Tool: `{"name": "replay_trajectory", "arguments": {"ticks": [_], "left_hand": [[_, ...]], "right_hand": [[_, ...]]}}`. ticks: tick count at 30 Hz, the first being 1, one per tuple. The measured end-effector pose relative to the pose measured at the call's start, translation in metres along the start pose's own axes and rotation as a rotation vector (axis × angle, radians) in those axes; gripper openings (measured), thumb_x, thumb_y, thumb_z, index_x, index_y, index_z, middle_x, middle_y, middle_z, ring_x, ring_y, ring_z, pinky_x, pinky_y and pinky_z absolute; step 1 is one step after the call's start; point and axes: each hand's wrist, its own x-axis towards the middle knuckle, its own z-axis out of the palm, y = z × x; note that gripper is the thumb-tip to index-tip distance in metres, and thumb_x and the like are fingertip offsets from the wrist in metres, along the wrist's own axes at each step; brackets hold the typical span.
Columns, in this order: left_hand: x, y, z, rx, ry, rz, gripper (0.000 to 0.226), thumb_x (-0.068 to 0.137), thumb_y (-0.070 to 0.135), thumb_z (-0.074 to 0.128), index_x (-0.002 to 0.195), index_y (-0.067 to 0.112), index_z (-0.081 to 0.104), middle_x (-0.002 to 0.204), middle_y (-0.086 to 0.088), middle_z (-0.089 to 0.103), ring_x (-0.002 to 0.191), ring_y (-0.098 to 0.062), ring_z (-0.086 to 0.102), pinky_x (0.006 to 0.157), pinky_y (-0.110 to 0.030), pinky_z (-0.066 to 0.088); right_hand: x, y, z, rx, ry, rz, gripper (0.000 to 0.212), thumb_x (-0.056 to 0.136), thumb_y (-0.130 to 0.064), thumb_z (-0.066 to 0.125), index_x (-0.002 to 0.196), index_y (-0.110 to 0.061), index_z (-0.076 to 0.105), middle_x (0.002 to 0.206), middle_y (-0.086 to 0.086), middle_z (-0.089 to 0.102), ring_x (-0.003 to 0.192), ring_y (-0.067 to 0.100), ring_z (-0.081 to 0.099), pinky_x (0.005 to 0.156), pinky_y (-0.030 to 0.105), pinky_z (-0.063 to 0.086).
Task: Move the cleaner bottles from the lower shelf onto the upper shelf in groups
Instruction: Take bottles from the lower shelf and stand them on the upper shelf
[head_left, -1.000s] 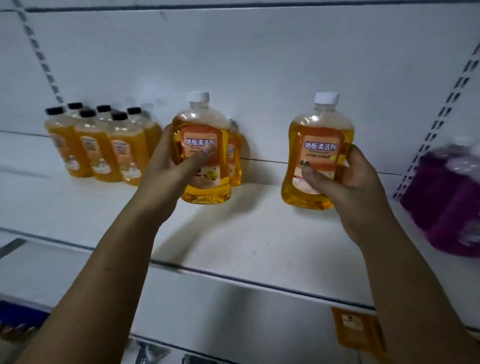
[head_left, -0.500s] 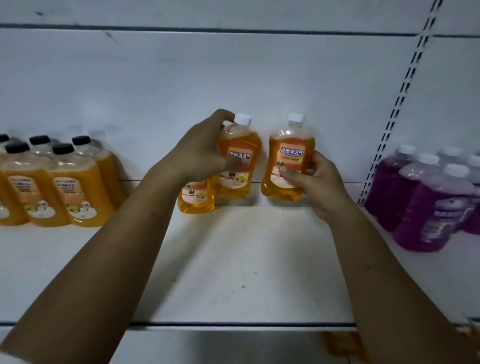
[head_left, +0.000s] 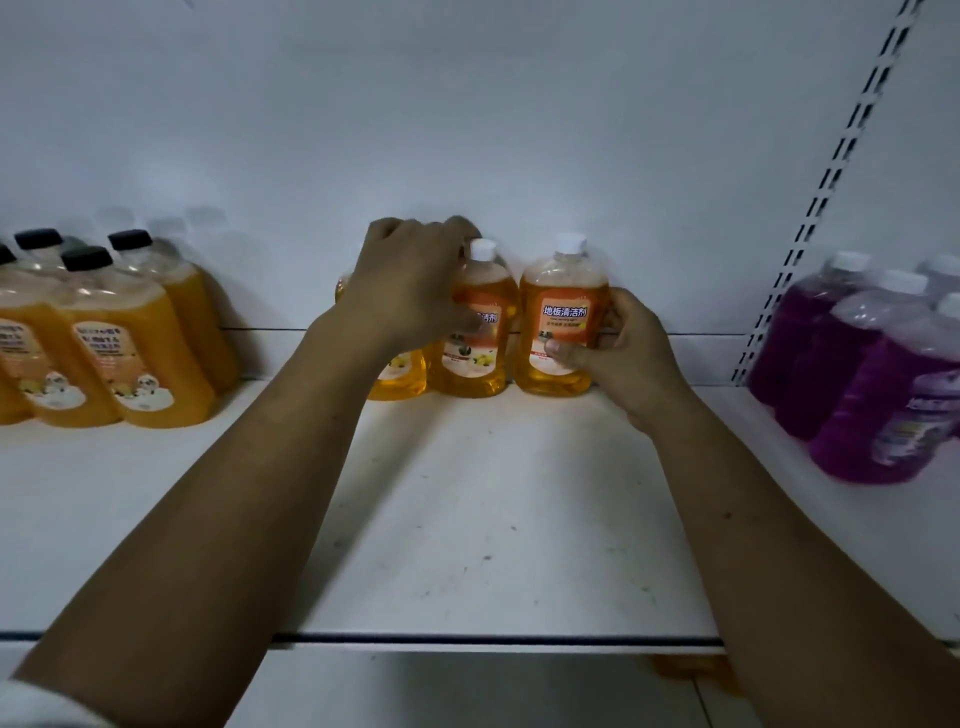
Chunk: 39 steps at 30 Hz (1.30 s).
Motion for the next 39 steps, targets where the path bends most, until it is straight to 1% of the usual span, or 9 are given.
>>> {"name": "replay_trajectory", "arguments": {"ticks": [3, 6, 10, 13, 16, 21, 24, 31, 39], "left_hand": [[-0.003, -0.001, -0.002, 0.017, 0.056, 0.017, 0.086, 0.069, 0.049, 0.088, 0.141, 0.029, 0.046, 0.124, -0.002, 0.064, 0.12, -0.029, 0.056, 0.111, -0.047, 0.032], [-0.007, 0.002, -0.004, 0.028, 0.084, 0.019, 0.086, 0.068, 0.05, 0.091, 0.142, 0.028, 0.052, 0.147, -0.004, 0.046, 0.137, -0.029, 0.043, 0.113, -0.049, 0.033], [-0.022, -0.01, -0.009, -0.018, 0.171, -0.031, 0.098, 0.064, 0.058, 0.091, 0.147, 0.031, 0.046, 0.155, -0.005, 0.035, 0.144, -0.03, 0.034, 0.113, -0.048, 0.036], [-0.041, -0.036, -0.006, -0.268, 0.276, -0.262, 0.103, 0.064, 0.053, 0.095, 0.148, 0.03, 0.04, 0.153, -0.007, 0.033, 0.141, -0.025, 0.037, 0.106, -0.037, 0.042], [-0.058, -0.062, 0.01, -0.517, 0.19, -0.516, 0.108, 0.064, 0.049, 0.096, 0.148, 0.03, 0.03, 0.146, -0.009, 0.037, 0.131, -0.028, 0.05, 0.104, -0.045, 0.054], [-0.067, -0.063, 0.037, -0.665, 0.093, -0.574, 0.118, 0.052, 0.061, 0.098, 0.14, 0.033, 0.026, 0.137, -0.009, 0.05, 0.114, -0.02, 0.064, 0.09, -0.037, 0.061], [-0.063, -0.056, 0.043, -0.646, 0.108, -0.555, 0.131, 0.036, 0.082, 0.089, 0.14, 0.035, 0.024, 0.141, -0.004, 0.046, 0.117, -0.021, 0.065, 0.097, -0.044, 0.06], [-0.059, -0.04, 0.051, -0.39, 0.132, -0.561, 0.126, 0.057, 0.075, 0.086, 0.149, 0.023, 0.019, 0.146, -0.002, 0.041, 0.127, -0.031, 0.058, 0.097, -0.053, 0.055], [-0.063, -0.043, 0.051, -0.423, 0.112, -0.551, 0.125, 0.059, 0.075, 0.086, 0.151, 0.024, 0.017, 0.146, -0.002, 0.04, 0.128, -0.03, 0.057, 0.1, -0.054, 0.054]], "right_hand": [[-0.003, 0.0, 0.005, -0.079, -0.011, -0.018, 0.077, 0.078, -0.02, 0.092, 0.142, -0.024, 0.049, 0.141, -0.001, 0.062, 0.129, 0.025, 0.061, 0.106, 0.055, 0.054], [-0.004, -0.003, 0.009, -0.121, 0.0, -0.04, 0.078, 0.079, -0.022, 0.091, 0.144, -0.022, 0.047, 0.143, 0.001, 0.06, 0.13, 0.025, 0.06, 0.107, 0.054, 0.053], [-0.006, -0.004, 0.01, -0.124, 0.029, -0.057, 0.083, 0.077, -0.021, 0.093, 0.143, -0.021, 0.043, 0.145, 0.001, 0.057, 0.128, 0.023, 0.06, 0.106, 0.05, 0.055], [-0.007, -0.003, 0.01, -0.126, 0.027, -0.044, 0.082, 0.077, -0.024, 0.093, 0.142, -0.022, 0.044, 0.143, -0.001, 0.058, 0.125, 0.02, 0.061, 0.107, 0.047, 0.055], [-0.007, -0.002, 0.011, -0.139, 0.029, -0.049, 0.08, 0.078, -0.026, 0.092, 0.142, -0.021, 0.045, 0.142, -0.002, 0.059, 0.122, 0.017, 0.06, 0.107, 0.045, 0.055], [-0.007, -0.002, 0.011, -0.151, 0.032, -0.051, 0.079, 0.079, -0.027, 0.091, 0.142, -0.022, 0.045, 0.144, -0.001, 0.058, 0.129, 0.023, 0.061, 0.107, 0.05, 0.054], [-0.007, 0.0, 0.01, -0.151, 0.035, -0.045, 0.079, 0.079, -0.026, 0.091, 0.142, -0.022, 0.045, 0.145, -0.001, 0.059, 0.129, 0.024, 0.061, 0.107, 0.051, 0.054], [-0.007, 0.001, 0.01, -0.156, 0.053, -0.043, 0.081, 0.077, -0.028, 0.092, 0.142, -0.024, 0.045, 0.145, -0.001, 0.058, 0.129, 0.024, 0.061, 0.107, 0.054, 0.054], [-0.013, -0.002, 0.013, -0.159, 0.082, -0.023, 0.082, 0.076, -0.029, 0.093, 0.143, -0.024, 0.045, 0.145, -0.001, 0.059, 0.128, 0.025, 0.062, 0.106, 0.05, 0.055]]}}
